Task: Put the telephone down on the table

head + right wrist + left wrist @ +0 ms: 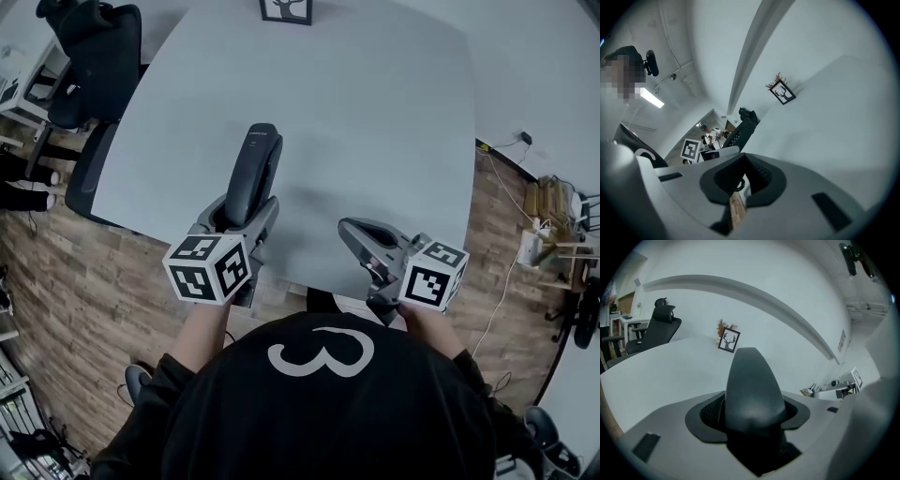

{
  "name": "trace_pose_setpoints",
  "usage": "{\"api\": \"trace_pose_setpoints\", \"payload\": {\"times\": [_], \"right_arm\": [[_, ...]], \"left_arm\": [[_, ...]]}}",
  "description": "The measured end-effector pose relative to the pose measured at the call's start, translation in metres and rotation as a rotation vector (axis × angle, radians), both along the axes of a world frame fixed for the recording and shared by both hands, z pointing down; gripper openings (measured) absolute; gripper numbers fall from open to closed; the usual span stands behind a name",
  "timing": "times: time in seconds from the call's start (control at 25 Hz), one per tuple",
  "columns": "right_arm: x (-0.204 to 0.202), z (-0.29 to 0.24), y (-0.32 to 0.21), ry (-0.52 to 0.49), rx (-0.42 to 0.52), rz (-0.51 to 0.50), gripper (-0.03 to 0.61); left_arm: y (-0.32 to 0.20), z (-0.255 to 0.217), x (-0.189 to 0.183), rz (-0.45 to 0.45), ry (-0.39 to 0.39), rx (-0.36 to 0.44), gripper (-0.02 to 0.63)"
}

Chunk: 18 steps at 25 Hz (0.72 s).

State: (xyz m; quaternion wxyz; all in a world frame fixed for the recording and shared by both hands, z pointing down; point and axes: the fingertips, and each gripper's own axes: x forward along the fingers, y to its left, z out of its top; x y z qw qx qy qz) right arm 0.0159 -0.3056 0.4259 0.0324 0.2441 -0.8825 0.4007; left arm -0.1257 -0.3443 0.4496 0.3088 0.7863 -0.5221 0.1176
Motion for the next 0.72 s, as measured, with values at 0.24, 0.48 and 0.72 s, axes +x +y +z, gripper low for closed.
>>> {"api": "trace_pose_setpoints", "payload": {"times": [0.24,0.48,0.72], "right_arm": [[0.015,0.013,-0.006,0.0,-0.037,0.049,0.008],[0.022,0.023,-0.008,-0.007,-0.066,0.073,0.008],[0.022,0.027,-0.009,-0.03,-0.092,0.078,0.008]], "left_arm": [[-0.018,0.022,0.006,0.022,-0.026,-0.016,0.293],[-0.033,0.041,0.008,0.026,-0.106,-0.017,0.293],[-0.047,0.063,0.012,0.029,-0.178,-0.032,0.293]]}}
